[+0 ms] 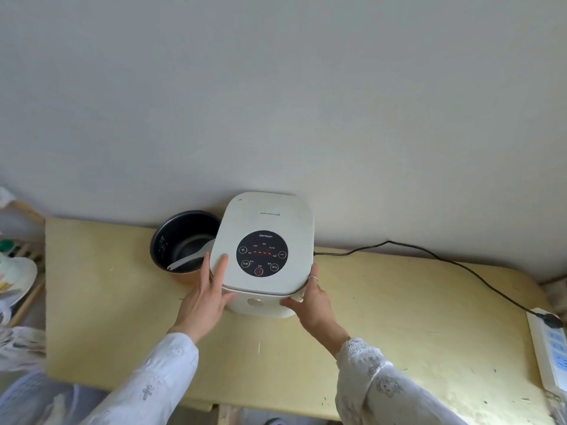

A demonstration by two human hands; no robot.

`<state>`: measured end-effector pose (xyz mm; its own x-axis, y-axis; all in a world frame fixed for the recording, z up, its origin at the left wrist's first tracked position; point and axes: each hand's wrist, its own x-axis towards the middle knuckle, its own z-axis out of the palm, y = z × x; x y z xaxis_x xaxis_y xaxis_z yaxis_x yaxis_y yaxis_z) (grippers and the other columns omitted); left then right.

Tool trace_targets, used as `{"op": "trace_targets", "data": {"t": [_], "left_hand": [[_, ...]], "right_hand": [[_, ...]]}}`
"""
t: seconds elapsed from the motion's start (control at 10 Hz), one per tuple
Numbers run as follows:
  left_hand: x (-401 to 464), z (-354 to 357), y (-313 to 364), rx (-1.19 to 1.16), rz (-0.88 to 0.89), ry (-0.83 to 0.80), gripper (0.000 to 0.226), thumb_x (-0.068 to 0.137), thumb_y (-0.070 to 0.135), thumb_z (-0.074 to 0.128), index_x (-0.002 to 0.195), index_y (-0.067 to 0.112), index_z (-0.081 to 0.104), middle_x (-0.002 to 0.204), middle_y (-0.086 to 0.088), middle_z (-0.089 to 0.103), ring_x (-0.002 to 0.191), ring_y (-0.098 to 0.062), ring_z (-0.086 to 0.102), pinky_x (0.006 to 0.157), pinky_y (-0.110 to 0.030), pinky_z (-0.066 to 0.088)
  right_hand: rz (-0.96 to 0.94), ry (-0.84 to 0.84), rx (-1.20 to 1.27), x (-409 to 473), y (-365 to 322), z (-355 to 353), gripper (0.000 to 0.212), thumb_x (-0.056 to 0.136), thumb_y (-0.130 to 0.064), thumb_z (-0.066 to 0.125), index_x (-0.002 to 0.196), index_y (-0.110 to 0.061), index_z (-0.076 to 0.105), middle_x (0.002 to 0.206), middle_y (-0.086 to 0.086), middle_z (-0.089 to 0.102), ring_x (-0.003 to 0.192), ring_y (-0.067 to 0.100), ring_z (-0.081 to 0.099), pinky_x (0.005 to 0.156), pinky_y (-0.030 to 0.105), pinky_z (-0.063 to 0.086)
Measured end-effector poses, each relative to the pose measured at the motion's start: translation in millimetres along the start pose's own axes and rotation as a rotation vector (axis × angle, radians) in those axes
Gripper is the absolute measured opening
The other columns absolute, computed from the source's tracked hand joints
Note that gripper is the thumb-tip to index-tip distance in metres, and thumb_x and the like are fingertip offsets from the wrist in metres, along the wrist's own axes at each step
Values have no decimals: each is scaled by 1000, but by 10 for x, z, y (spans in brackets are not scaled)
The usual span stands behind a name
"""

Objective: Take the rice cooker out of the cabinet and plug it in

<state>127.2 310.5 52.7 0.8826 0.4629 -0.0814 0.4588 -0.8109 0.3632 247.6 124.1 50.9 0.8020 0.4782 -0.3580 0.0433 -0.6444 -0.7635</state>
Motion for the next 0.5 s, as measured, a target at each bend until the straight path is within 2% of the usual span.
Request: {"op": "trace_targets", "data": {"t": [0.2,0.3,0.4,0.5], "left_hand": [[23,10,-51,-6,-1,-11,79,89,32,56,148,17,5,157,-16,-6,119,-34,51,80,-40,52],[43,11,-63,1,-10,-23,82,88,35,56,148,21,2,156,-15,-9,127,-35,43,90,-41,48],[38,6,-27,60,-18,-18,90,84,42,59,148,19,-1,155,-20,-14,144,-35,9,114,-43,24],[82,30,96,140,77,5,98,80,46,63,148,18,-1,155,-19,-16,142,-32,-19,117,-47,-2]], "right_hand": [[-16,-10,1,-1,31,13,92,79,-17,72,144,-24,8,125,2,59,112,32,55,86,34,47],[-24,-8,5,21,37,1,91,78,-18,72,143,-26,9,125,1,59,111,32,55,84,34,46],[-13,-19,-8,9,18,-9,95,74,-20,75,144,-27,11,125,1,60,110,32,56,82,32,45],[-9,-85,7,69,16,-51,94,77,-19,74,146,-24,10,136,4,54,119,32,54,91,33,46]]}}
